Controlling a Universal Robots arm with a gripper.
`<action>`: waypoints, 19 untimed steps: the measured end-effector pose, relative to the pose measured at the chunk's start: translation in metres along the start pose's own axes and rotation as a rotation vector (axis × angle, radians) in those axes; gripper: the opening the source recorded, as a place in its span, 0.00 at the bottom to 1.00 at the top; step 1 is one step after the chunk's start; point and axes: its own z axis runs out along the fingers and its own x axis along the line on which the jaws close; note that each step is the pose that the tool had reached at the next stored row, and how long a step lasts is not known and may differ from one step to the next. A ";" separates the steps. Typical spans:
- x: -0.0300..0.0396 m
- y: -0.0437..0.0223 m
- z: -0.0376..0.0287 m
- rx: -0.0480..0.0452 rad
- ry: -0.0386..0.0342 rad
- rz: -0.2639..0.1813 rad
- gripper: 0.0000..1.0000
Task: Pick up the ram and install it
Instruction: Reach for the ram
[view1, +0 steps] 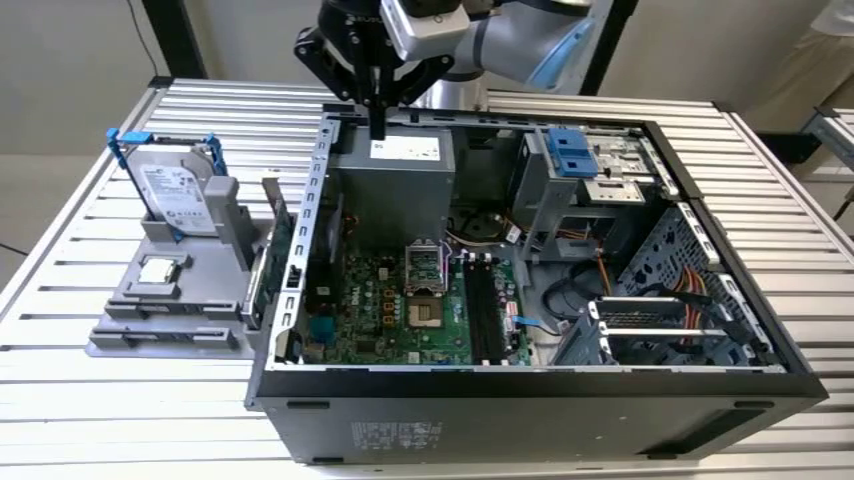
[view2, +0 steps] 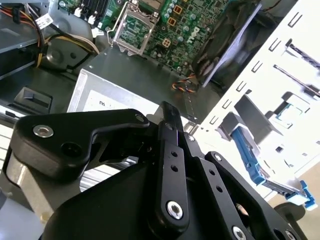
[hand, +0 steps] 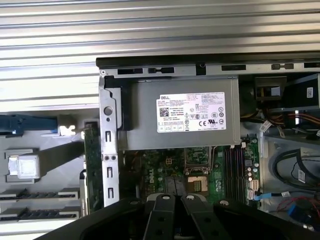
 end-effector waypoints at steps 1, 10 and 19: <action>0.0005 -0.0001 0.0000 0.0000 0.0001 0.000 0.00; 0.0072 -0.0006 0.0000 0.0001 0.0010 0.000 0.00; 0.0186 -0.0014 0.0008 0.0001 0.0025 0.000 0.00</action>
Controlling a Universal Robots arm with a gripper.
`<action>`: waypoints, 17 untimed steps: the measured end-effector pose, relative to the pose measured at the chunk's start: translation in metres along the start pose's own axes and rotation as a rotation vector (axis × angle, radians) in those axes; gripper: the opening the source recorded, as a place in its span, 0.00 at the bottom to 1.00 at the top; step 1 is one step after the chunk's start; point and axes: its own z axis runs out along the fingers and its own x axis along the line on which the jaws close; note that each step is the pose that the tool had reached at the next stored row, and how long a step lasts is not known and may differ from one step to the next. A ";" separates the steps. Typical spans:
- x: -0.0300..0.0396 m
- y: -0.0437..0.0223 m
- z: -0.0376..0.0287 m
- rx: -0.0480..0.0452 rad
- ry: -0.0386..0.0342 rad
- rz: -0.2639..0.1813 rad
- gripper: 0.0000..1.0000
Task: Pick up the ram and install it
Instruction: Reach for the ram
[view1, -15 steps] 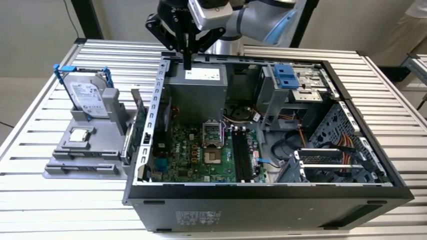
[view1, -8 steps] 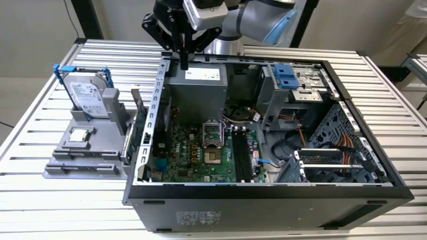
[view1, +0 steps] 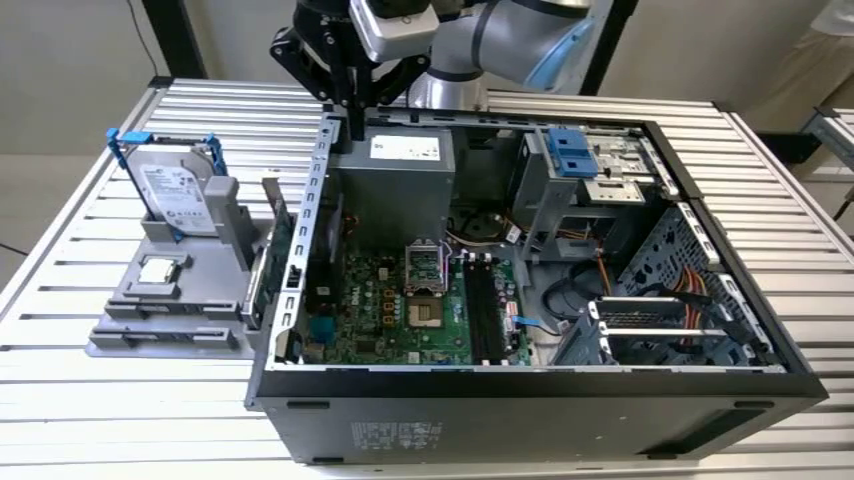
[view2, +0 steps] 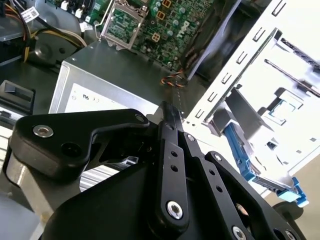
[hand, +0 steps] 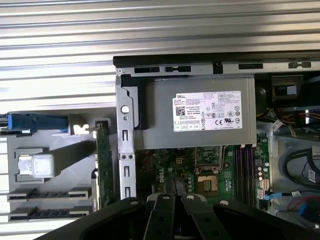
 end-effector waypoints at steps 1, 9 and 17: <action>0.0015 -0.0001 0.0000 0.0001 0.0001 0.000 0.00; 0.0125 -0.0009 -0.0002 0.0001 0.0005 0.000 0.00; 0.0264 -0.0019 -0.0002 0.0001 0.0020 0.000 0.00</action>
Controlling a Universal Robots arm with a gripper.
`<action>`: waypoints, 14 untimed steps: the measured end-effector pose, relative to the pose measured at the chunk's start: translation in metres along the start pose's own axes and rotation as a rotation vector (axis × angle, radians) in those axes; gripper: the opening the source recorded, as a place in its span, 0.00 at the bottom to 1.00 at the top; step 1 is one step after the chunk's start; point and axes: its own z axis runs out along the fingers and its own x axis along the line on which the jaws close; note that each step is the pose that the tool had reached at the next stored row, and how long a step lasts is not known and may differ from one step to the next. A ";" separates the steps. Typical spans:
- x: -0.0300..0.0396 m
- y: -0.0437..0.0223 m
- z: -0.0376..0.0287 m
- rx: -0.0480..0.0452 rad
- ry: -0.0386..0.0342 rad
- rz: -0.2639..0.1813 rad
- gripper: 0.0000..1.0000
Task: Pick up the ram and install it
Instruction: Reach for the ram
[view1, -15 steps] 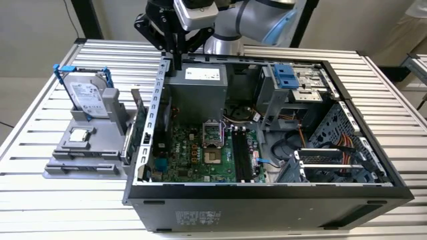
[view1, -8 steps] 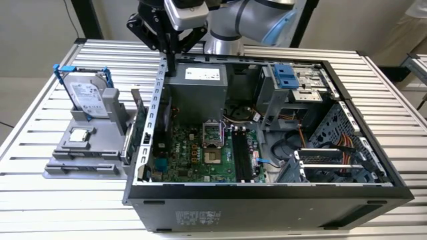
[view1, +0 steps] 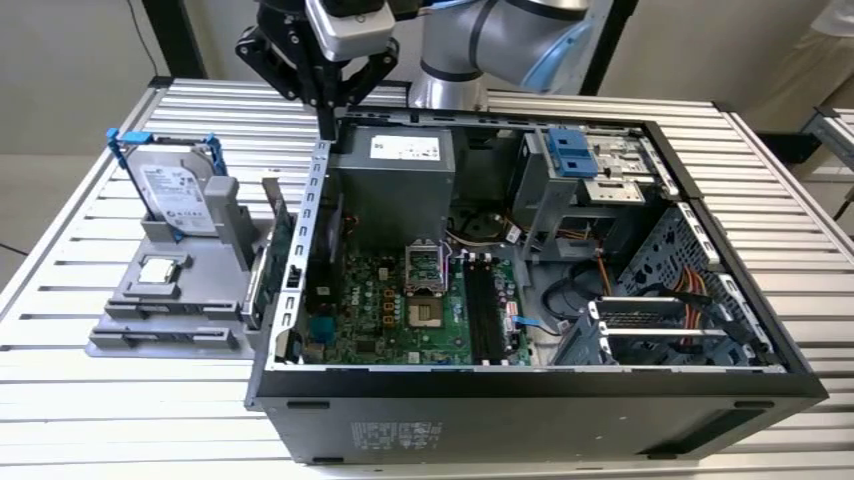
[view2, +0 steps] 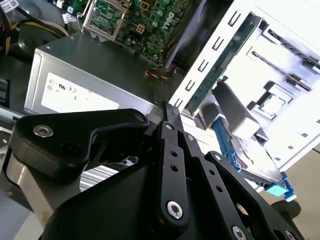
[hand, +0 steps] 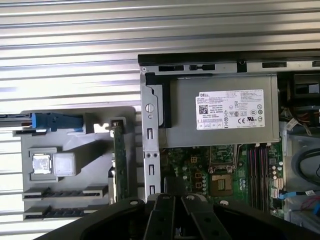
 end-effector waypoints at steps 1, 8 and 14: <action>0.0018 -0.0001 0.0000 0.0001 0.0002 0.000 0.00; 0.0134 -0.0009 -0.0001 0.0005 0.0064 0.000 0.00; 0.0222 -0.0016 0.0000 0.0010 0.0130 0.001 0.00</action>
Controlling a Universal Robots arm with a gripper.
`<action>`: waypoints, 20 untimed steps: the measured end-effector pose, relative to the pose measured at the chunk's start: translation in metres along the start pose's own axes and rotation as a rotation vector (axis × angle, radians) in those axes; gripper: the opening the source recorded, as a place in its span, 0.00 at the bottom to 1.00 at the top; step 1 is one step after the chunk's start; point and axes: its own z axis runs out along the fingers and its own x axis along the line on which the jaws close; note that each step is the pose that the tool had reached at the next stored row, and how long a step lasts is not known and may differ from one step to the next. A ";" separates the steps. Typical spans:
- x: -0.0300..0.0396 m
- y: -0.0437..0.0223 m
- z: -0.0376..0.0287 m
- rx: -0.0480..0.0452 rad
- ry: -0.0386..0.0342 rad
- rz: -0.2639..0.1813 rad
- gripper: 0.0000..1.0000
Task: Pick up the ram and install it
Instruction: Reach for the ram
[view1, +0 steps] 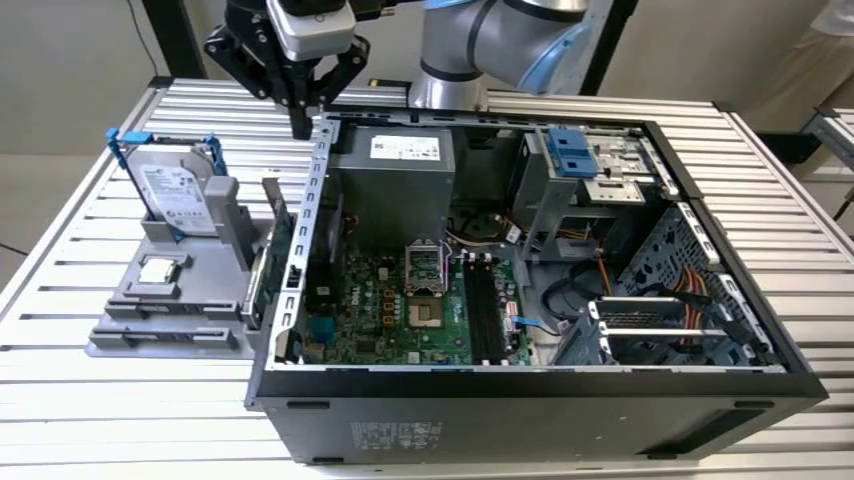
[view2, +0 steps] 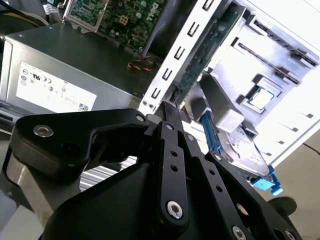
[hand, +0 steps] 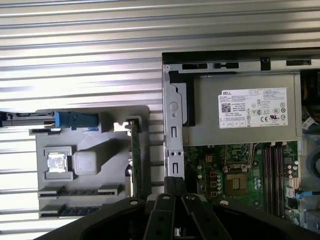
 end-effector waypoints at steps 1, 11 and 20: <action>0.0020 -0.0001 0.0000 0.0001 0.0009 0.000 0.00; 0.0191 -0.0014 0.0009 0.0006 0.0098 0.000 0.00; 0.0287 -0.0021 0.0017 0.0015 0.0225 0.001 0.00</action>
